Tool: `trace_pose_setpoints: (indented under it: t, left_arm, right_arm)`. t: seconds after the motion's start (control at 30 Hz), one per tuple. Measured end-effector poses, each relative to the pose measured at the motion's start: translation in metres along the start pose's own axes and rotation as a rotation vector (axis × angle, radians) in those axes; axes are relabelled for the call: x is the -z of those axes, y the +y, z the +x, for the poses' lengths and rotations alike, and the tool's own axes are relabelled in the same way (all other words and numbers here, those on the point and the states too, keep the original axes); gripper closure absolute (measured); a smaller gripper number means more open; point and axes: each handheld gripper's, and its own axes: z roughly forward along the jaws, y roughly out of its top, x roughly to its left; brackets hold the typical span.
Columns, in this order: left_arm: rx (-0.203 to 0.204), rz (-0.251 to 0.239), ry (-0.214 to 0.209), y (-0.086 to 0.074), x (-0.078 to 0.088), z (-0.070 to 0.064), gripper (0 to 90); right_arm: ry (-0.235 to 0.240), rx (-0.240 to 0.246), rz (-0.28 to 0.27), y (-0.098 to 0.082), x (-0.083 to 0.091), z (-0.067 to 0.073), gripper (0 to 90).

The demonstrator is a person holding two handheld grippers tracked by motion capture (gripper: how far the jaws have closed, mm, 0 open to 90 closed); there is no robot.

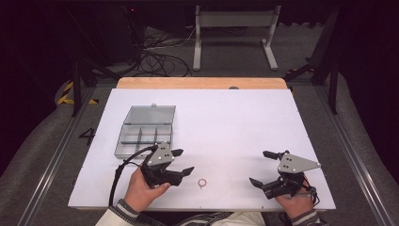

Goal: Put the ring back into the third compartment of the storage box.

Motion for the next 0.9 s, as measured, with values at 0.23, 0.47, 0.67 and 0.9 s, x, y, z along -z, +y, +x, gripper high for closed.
trace_pose_setpoints:
  t: [0.23,0.47,0.67,0.9]
  left_arm:
    - [-0.005,0.038,-0.029,0.001,-0.017,-0.006,34.1]
    - [-0.019,0.081,-0.059,0.002,-0.033,-0.009,34.4]
    - [-0.039,0.107,-0.067,0.002,-0.042,-0.014,34.8]
    - [-0.059,0.138,-0.081,0.003,-0.050,-0.018,36.6]
  right_arm:
    - [0.001,0.000,0.001,0.000,0.000,0.000,1.3]
    - [0.006,0.000,-0.001,0.000,0.000,0.000,1.3]
    - [0.008,0.001,0.000,-0.001,0.000,0.000,1.3]
    - [0.011,0.000,0.001,-0.001,-0.001,0.000,1.4]
